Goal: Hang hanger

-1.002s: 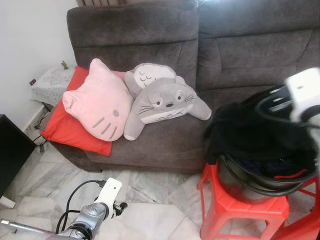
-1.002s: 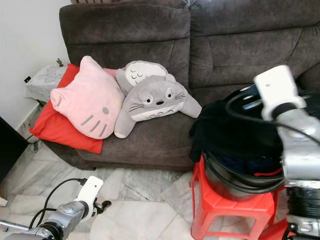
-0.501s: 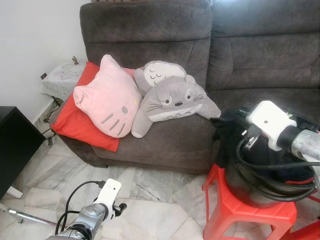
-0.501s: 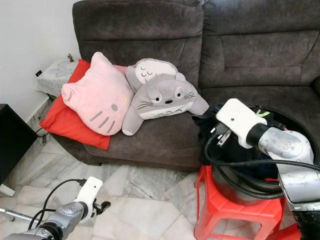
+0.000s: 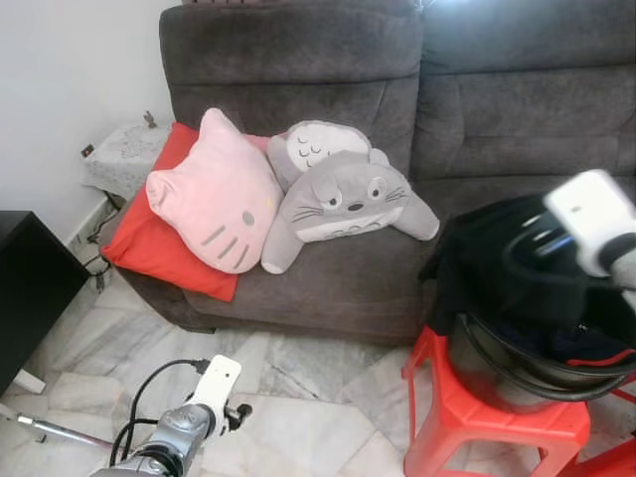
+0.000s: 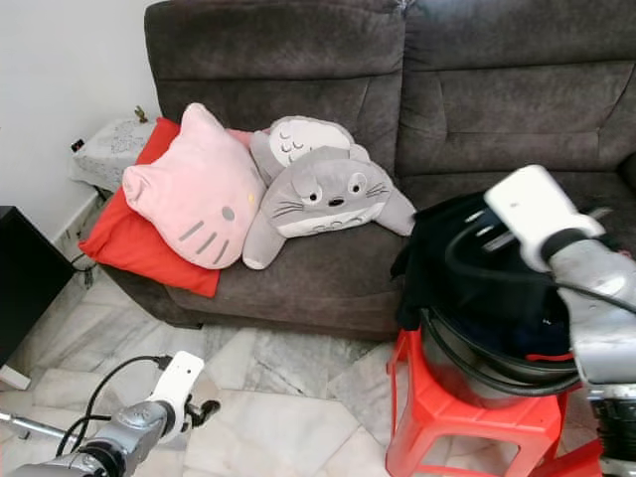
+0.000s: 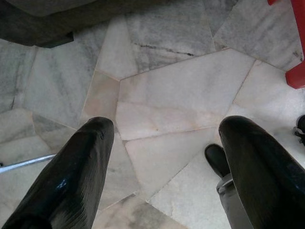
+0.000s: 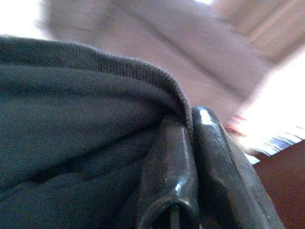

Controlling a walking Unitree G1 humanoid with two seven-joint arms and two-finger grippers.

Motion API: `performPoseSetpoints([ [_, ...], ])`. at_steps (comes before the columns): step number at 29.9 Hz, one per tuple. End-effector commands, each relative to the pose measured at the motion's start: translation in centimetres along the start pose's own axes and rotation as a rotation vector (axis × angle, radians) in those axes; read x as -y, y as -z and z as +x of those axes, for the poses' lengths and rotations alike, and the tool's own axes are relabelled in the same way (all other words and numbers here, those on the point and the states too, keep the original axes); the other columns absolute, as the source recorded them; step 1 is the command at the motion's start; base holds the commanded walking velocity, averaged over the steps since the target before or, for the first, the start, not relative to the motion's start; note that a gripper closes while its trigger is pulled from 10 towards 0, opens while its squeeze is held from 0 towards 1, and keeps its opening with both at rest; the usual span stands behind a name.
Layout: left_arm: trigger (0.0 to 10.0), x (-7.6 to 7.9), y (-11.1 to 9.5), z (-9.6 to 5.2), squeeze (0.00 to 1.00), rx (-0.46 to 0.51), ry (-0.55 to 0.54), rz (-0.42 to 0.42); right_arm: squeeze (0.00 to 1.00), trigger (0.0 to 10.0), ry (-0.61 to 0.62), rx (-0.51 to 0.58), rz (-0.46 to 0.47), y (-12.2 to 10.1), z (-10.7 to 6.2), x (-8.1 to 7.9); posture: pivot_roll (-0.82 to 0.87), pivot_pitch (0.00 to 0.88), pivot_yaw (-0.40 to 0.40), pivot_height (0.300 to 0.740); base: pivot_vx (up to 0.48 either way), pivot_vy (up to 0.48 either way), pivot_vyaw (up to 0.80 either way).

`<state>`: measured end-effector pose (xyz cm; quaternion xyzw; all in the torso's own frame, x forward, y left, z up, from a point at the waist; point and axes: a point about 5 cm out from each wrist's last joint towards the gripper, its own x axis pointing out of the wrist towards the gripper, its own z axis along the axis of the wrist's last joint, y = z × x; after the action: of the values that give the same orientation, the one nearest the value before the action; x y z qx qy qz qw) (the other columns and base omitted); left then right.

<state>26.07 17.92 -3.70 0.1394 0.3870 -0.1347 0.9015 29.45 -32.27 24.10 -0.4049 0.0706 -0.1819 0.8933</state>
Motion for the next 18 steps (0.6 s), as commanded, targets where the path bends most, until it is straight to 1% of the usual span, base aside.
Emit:
performPoseSetpoints([
  [1,10.0,-0.5,0.1,-0.1,0.00,-0.016,-0.012,0.019,0.00,0.0,0.229,-0.017,-0.048,-0.4,0.0,3.6,-0.27,0.000,0.132,0.740,0.000,0.000,0.00],
  [2,10.0,-0.5,0.1,-0.1,0.00,-0.016,-0.012,0.020,0.00,0.0,0.259,-0.019,-0.071,-0.4,0.0,4.1,-0.27,0.000,0.132,0.740,0.000,0.000,0.00],
  [4,10.0,-0.5,0.1,-0.1,0.00,-0.016,-0.011,0.020,0.00,0.0,0.275,-0.020,-0.083,-0.5,0.1,4.3,-0.27,0.000,0.132,0.740,0.000,0.000,0.00],
  [5,10.0,-0.5,0.1,-0.1,0.00,-0.016,-0.012,0.021,0.00,0.0,0.131,0.021,-0.025,-1.1,0.5,2.9,-0.28,0.000,0.137,0.740,0.000,0.000,0.00],
  [6,10.0,-0.5,0.1,-0.1,0.00,-0.016,-0.012,0.022,0.00,0.0,-0.042,0.055,0.052,-1.6,0.6,0.9,-0.28,0.000,0.140,0.740,0.000,0.000,0.00],
  [7,10.0,-0.5,0.1,-0.1,0.00,-0.017,-0.011,0.023,0.00,0.0,-0.196,0.132,0.113,-2.8,0.3,-1.0,-0.28,0.000,0.140,0.740,0.000,0.000,0.00],
  [8,10.0,-0.5,0.1,-0.1,0.00,-0.017,-0.009,0.026,0.00,0.0,-0.274,0.220,0.212,-4.7,-0.1,-2.3,-0.28,0.000,0.139,0.740,0.000,0.000,0.00],
  [9,10.0,-0.5,0.1,-0.1,0.00,-0.018,-0.011,0.025,0.00,0.0,-0.211,0.245,0.265,-5.6,0.1,-1.6,-0.27,0.000,0.138,0.740,0.000,0.000,0.00],
  [10,10.0,-0.5,0.1,-0.1,0.00,-0.018,-0.012,0.024,0.00,0.0,-0.195,0.247,0.273,-5.8,0.2,-1.5,-0.27,0.000,0.138,0.740,0.000,0.000,0.00],
  [11,10.0,-0.5,0.1,-0.1,0.00,-0.017,-0.013,0.023,0.00,0.0,-0.045,0.197,0.281,-5.2,1.1,0.9,-0.27,0.000,0.138,0.740,0.000,0.000,0.00],
  [12,10.0,-0.5,0.1,-0.1,0.00,-0.017,-0.013,0.022,0.00,0.0,-0.003,0.182,0.281,-5.0,1.3,1.5,-0.27,0.000,0.138,0.740,0.000,0.000,0.00],
  [14,10.0,-0.5,0.1,-0.1,0.00,-0.017,-0.013,0.023,0.00,0.0,0.129,0.145,0.247,-4.5,1.8,3.4,-0.27,0.000,0.138,0.740,0.000,0.000,0.00],
  [15,10.0,-0.5,0.1,-0.1,0.00,-0.017,-0.013,0.024,0.00,0.0,0.333,0.157,0.234,-4.7,1.9,7.0,-0.27,0.000,0.138,0.740,0.000,0.000,0.00],
  [16,10.0,-0.5,0.1,-0.1,0.00,-0.017,-0.013,0.024,0.00,0.0,0.412,0.187,0.268,-5.1,1.7,8.6,-0.28,0.000,0.137,0.740,0.000,0.000,0.00],
  [17,10.0,-0.5,0.1,-0.1,0.00,-0.017,-0.014,0.023,0.00,0.0,0.461,0.222,0.293,-5.6,1.5,9.6,-0.28,0.000,0.137,0.740,0.000,0.000,0.00],
  [18,10.0,-0.5,0.1,-0.1,0.00,-0.017,-0.014,0.023,0.00,0.0,0.486,0.273,0.301,-6.2,1.2,10.3,-0.28,0.000,0.137,0.740,0.000,0.000,0.00],
])
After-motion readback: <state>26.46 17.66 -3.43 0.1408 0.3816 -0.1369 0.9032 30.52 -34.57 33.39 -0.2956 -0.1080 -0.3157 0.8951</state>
